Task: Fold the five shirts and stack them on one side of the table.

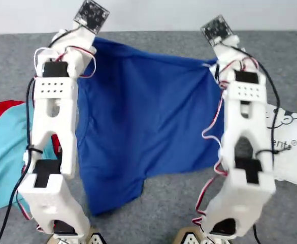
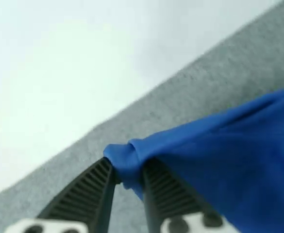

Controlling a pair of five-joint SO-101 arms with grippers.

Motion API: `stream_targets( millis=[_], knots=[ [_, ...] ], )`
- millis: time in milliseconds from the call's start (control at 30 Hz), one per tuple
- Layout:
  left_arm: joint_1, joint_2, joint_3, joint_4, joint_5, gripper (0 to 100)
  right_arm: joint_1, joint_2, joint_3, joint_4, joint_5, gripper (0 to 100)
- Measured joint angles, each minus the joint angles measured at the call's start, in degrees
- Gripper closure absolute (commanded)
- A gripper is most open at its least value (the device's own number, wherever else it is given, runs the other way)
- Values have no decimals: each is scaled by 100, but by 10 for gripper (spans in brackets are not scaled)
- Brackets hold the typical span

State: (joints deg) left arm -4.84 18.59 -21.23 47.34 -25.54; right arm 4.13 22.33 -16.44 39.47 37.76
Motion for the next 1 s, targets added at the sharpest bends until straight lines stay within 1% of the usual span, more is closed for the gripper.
stream_targets(
  millis=[67,133,200,300,500,600,633,700,800,900,1000],
  knots=[
    [-70,149,-334,185,0,994,-88,440,-545,0,0,988],
    [-123,246,-589,536,0,994,-185,791,-923,0,0,988],
    [-158,299,-818,976,-62,994,-264,1020,-1125,9,0,988],
    [-176,316,-1029,1749,-387,994,-378,1152,-1187,114,0,988],
    [-149,316,-1240,3578,-923,994,-413,1169,-1187,1099,9,988],
    [-44,316,-1345,4695,-1301,994,-404,1169,-1187,1785,202,988],
    [-9,316,-1345,4941,-1345,994,-404,1169,-1187,2031,264,988],
    [0,290,-1257,5116,-1345,994,-396,1169,-1187,2497,299,988],
    [18,-53,-818,5143,-1345,994,-343,1169,-1187,3103,316,988],
    [211,-695,0,5152,-1345,994,-290,1169,-1187,3675,334,988],
    [396,-1512,1073,5152,-1363,994,-281,1169,-1187,4229,334,988]
  ],
)
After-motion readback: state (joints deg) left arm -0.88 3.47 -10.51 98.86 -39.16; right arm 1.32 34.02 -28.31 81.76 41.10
